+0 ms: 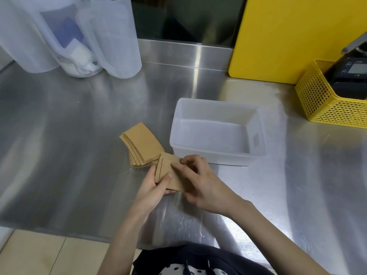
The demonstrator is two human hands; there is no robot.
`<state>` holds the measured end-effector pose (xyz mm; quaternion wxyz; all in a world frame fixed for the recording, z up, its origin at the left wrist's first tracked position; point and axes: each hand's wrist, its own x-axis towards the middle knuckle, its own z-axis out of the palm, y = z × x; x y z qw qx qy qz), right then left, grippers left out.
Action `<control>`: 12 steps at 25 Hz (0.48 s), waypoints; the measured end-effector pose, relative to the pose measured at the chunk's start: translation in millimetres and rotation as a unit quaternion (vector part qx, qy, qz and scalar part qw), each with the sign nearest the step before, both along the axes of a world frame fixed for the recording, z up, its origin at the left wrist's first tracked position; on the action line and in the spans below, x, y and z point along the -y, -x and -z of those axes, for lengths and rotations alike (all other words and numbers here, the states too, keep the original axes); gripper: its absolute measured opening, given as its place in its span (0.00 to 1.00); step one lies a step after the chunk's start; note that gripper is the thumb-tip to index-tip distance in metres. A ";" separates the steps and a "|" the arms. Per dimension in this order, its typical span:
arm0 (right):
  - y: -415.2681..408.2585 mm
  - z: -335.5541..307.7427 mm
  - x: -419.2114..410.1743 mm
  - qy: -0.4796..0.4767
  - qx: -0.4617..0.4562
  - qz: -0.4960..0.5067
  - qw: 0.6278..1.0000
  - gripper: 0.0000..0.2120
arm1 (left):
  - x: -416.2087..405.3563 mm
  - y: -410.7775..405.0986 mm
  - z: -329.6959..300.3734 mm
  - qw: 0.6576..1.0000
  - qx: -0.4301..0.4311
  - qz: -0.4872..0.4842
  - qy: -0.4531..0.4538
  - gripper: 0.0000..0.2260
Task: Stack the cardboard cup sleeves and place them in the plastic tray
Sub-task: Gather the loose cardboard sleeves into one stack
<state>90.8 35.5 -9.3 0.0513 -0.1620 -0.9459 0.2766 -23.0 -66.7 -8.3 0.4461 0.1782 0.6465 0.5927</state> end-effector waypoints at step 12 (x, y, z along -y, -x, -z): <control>-48.4 14.1 -3.5 0.377 -0.163 0.306 0.859 0.26 | -6.1 -6.3 7.9 0.999 0.027 0.025 -0.010 0.11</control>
